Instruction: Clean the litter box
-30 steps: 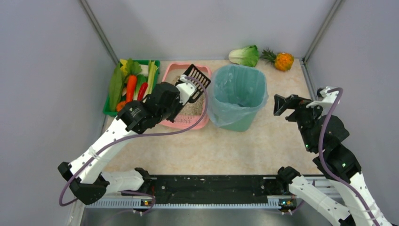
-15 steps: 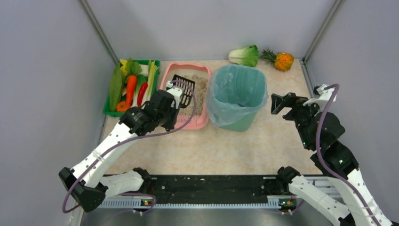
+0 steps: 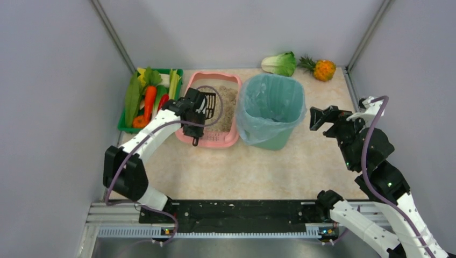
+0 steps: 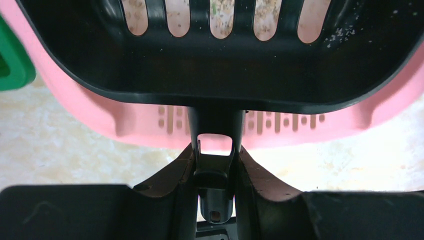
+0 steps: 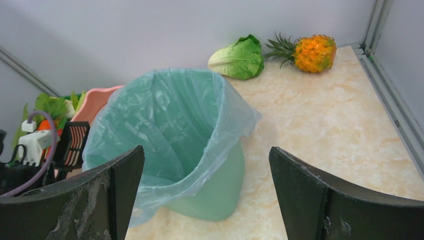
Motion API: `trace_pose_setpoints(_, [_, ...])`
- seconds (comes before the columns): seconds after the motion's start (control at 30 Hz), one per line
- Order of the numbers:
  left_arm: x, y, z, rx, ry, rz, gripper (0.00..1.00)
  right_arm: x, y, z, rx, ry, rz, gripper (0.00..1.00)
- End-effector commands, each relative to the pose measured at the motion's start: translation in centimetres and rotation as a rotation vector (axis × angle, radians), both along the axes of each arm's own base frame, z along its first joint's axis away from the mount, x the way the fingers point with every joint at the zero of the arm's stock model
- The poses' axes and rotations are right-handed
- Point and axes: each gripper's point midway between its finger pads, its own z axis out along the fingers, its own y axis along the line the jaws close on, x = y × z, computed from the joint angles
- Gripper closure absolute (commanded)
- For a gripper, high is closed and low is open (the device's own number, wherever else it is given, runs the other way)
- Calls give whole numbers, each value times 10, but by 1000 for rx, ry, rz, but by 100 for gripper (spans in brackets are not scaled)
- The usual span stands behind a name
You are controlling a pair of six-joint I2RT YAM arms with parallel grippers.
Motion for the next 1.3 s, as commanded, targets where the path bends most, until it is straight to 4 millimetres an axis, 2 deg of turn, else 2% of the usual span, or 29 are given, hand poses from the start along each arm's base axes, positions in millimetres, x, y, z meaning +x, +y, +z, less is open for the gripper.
trace_pose_setpoints(0.0, [31,-10,8,-51,-15,-19,95,-8,-8,26,39,-59,-15,5])
trace_pose_setpoints(0.1, [35,-12,-3,-59,61,-25,84,-11,-13,27,39,-61,-31,5])
trace_pose_setpoints(0.3, [28,-13,-21,-56,211,-42,66,-17,-25,29,33,-68,-68,5])
trace_pose_setpoints(0.43, [28,-12,-18,-44,236,-49,55,-17,-27,29,28,-66,-80,5])
trace_pose_setpoints(0.63, [30,-5,-12,-7,218,-49,49,-14,-25,27,22,-62,-81,5])
trace_pose_setpoints(0.73, [32,-6,-3,-19,185,-51,44,-11,-23,26,20,-62,-81,5])
trace_pose_setpoints(0.83, [37,-8,17,-48,110,-50,39,-10,-22,26,17,-61,-80,5])
trace_pose_setpoints(0.97, [47,-9,57,-103,-51,-35,36,-9,-22,27,4,-66,-79,5])
trace_pose_setpoints(1.0, [50,-7,71,-118,-103,-25,31,-10,-23,28,-3,-71,-77,5])
trace_pose_setpoints(1.03, [52,-4,83,-126,-154,-11,18,-10,-23,28,-13,-73,-78,5])
trace_pose_setpoints(1.07, [54,0,97,-133,-213,8,13,-10,-24,30,-22,-78,-80,5])
trace_pose_setpoints(1.2, [57,31,150,-117,-469,122,2,-12,-36,31,-62,-86,-131,4])
trace_pose_setpoints(1.27, [52,49,176,-105,-603,192,1,-13,-43,30,-89,-85,-155,4])
